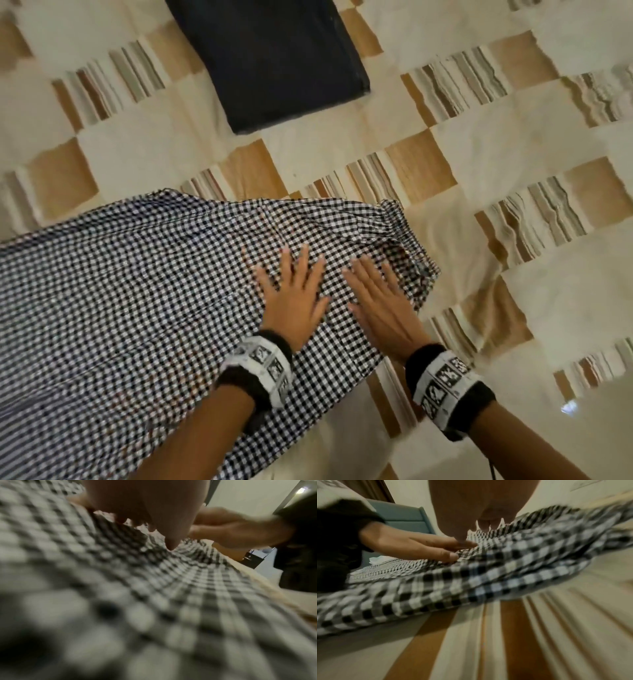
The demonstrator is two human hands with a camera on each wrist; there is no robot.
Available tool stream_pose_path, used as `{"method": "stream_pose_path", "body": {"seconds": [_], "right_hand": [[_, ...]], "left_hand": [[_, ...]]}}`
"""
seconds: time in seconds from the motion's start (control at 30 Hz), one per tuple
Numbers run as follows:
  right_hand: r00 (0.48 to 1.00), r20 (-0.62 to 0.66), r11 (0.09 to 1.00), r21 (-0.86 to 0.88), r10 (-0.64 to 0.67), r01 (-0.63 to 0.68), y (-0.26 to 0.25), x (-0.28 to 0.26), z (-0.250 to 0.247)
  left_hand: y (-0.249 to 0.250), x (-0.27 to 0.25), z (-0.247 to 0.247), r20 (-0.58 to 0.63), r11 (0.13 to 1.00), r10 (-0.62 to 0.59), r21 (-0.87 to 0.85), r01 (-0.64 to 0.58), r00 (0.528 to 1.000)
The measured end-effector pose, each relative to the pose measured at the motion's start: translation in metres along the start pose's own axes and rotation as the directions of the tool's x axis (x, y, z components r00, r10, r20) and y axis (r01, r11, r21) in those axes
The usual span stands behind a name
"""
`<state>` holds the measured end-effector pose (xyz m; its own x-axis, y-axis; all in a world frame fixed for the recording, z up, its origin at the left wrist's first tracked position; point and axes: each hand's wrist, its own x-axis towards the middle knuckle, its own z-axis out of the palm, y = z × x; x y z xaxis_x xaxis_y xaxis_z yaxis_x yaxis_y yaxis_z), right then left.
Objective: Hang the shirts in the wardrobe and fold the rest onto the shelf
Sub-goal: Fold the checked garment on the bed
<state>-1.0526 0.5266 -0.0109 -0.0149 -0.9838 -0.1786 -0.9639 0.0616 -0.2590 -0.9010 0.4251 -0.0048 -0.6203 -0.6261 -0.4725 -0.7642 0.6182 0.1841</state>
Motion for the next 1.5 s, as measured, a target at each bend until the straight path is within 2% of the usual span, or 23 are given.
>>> {"method": "stream_pose_path", "body": {"seconds": [0.1,0.23,0.33,0.4,0.43,0.47,0.57,0.63,0.73,0.87,0.93,0.97,1.07,1.1,1.17,1.2,1.23,1.27,1.33,1.37,1.4,1.43,1.5], "right_hand": [[0.997,0.083,1.000,0.010,0.001,-0.001,-0.008,0.008,0.024],[0.981,0.177,0.997,-0.008,0.076,-0.075,-0.005,0.006,0.034],[0.977,0.188,0.995,-0.018,0.098,-0.096,-0.011,0.008,0.030],[0.972,0.162,0.986,-0.035,0.168,-0.164,-0.024,0.009,0.029],[0.971,0.130,0.980,-0.055,0.199,-0.194,-0.035,0.010,0.030],[0.973,0.090,0.976,-0.075,0.211,-0.204,-0.051,0.011,0.031],[0.999,-0.006,0.994,-0.093,0.049,-0.049,-0.122,0.013,0.045],[0.996,0.026,0.995,-0.051,-0.087,0.088,-0.173,0.010,0.061],[0.978,0.157,0.987,-0.059,-0.138,0.149,-0.209,-0.007,0.089],[0.974,0.203,0.988,-0.099,-0.096,0.118,-0.208,-0.016,0.100],[0.974,0.210,0.989,-0.104,-0.086,0.109,-0.211,-0.017,0.098],[0.975,0.212,0.989,-0.108,-0.073,0.098,-0.214,-0.017,0.096],[0.977,0.211,0.988,-0.146,-0.013,0.044,-0.230,-0.021,0.087],[0.979,0.198,0.986,-0.154,-0.039,0.071,-0.238,-0.024,0.083],[0.964,0.175,0.962,-0.151,-0.198,0.226,-0.261,-0.037,0.080],[0.930,0.183,0.927,-0.143,-0.320,0.347,-0.272,-0.045,0.084],[0.870,0.201,0.867,-0.136,-0.450,0.480,-0.284,-0.054,0.091],[0.792,0.228,0.788,-0.130,-0.566,0.601,-0.294,-0.061,0.101],[0.647,0.279,0.632,-0.156,-0.709,0.760,-0.315,-0.066,0.119],[0.608,0.298,0.580,-0.185,-0.736,0.793,-0.324,-0.065,0.126],[0.592,0.308,0.555,-0.207,-0.745,0.806,-0.331,-0.064,0.132],[0.592,0.317,0.554,-0.209,-0.741,0.805,-0.336,-0.064,0.134],[0.606,0.322,0.575,-0.196,-0.727,0.794,-0.344,-0.066,0.132]], "left_hand": [[-0.006,-0.036,0.035,0.015,0.999,0.035,0.001,-0.035,0.999],[-0.077,-0.101,0.071,-0.013,0.978,-0.206,-0.016,0.206,0.978],[-0.149,-0.182,0.089,0.041,0.892,-0.441,-0.094,0.443,0.897],[-0.187,-0.225,0.088,0.069,0.784,-0.604,-0.124,0.608,0.794],[-0.196,-0.238,0.086,0.092,0.735,-0.657,-0.142,0.663,0.749],[-0.199,-0.243,0.085,0.099,0.720,-0.664,-0.178,0.670,0.741],[-0.175,-0.236,0.082,-0.048,0.851,-0.513,-0.163,0.500,0.857],[-0.146,-0.225,0.085,-0.101,0.928,-0.357,-0.152,0.340,0.929],[-0.136,-0.237,0.107,-0.080,0.929,-0.350,-0.156,0.335,0.933],[-0.199,-0.299,0.143,-0.080,0.896,-0.413,-0.212,0.389,0.907],[-0.241,-0.343,0.159,-0.030,0.826,-0.541,-0.209,0.524,0.840],[-0.263,-0.366,0.167,-0.014,0.754,-0.636,-0.221,0.618,0.772],[-0.307,-0.416,0.168,0.074,0.441,-0.871,-0.320,0.839,0.486],[-0.316,-0.428,0.167,0.082,0.392,-0.892,-0.350,0.851,0.445],[-0.328,-0.442,0.166,0.072,0.450,-0.860,-0.362,0.816,0.506],[-0.332,-0.445,0.167,0.046,0.474,-0.851,-0.363,0.803,0.523],[-0.334,-0.447,0.168,0.007,0.450,-0.871,-0.394,0.802,0.492],[-0.335,-0.448,0.167,-0.026,0.376,-0.912,-0.455,0.807,0.410],[-0.341,-0.450,0.166,0.040,0.123,-0.982,-0.596,0.794,0.183],[-0.345,-0.452,0.166,0.135,-0.010,-0.986,-0.634,0.773,0.097],[-0.349,-0.455,0.165,0.220,-0.101,-0.974,-0.640,0.761,0.056],[-0.353,-0.458,0.165,0.278,-0.146,-0.959,-0.629,0.763,0.046],[-0.359,-0.465,0.162,0.319,-0.139,-0.944,-0.613,0.778,0.083]]}}
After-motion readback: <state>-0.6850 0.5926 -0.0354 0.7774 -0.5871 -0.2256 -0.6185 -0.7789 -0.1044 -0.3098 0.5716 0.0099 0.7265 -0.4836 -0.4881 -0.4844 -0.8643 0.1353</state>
